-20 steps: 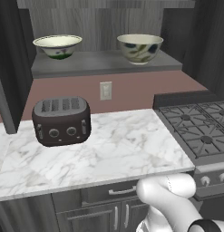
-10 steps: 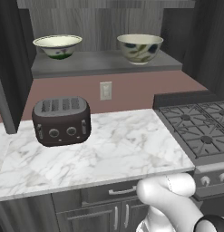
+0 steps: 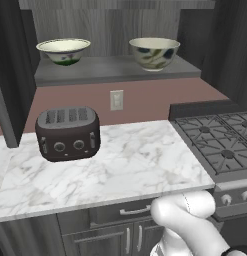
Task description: Open the cabinet. Pick the bowls from the counter and place them in the cabinet. Then close the cabinet.
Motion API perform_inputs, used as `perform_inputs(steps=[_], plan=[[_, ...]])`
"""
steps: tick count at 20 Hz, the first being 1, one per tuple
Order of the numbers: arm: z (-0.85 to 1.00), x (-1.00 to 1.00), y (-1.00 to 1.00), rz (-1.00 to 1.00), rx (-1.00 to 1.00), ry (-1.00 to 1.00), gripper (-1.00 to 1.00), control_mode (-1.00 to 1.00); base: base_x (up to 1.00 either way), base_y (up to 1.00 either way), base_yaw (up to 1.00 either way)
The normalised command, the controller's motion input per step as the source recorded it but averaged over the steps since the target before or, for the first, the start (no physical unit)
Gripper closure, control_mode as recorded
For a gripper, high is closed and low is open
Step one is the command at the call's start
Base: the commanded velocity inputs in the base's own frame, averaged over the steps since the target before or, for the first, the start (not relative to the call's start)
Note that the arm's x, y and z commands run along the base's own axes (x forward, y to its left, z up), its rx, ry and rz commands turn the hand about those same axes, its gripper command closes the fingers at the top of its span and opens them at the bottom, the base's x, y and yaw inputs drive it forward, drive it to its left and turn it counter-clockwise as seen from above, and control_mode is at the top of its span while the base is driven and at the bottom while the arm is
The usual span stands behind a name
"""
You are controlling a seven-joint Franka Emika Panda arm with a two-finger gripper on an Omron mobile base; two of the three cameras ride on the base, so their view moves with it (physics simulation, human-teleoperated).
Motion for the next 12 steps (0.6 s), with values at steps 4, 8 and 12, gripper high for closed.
perform_inputs(steps=[4,8,12], plan=[[-0.47,-0.04,-0.38,0.03,0.00,-0.17,-1.00,-1.00,0.00,0.00,0.00],[-0.50,0.01,-0.36,0.07,0.00,-0.07,-1.00,-1.00,0.00,0.00,0.00],[-0.65,0.18,-0.36,0.11,0.00,-0.01,-1.00,-1.00,0.00,0.00,0.00]])
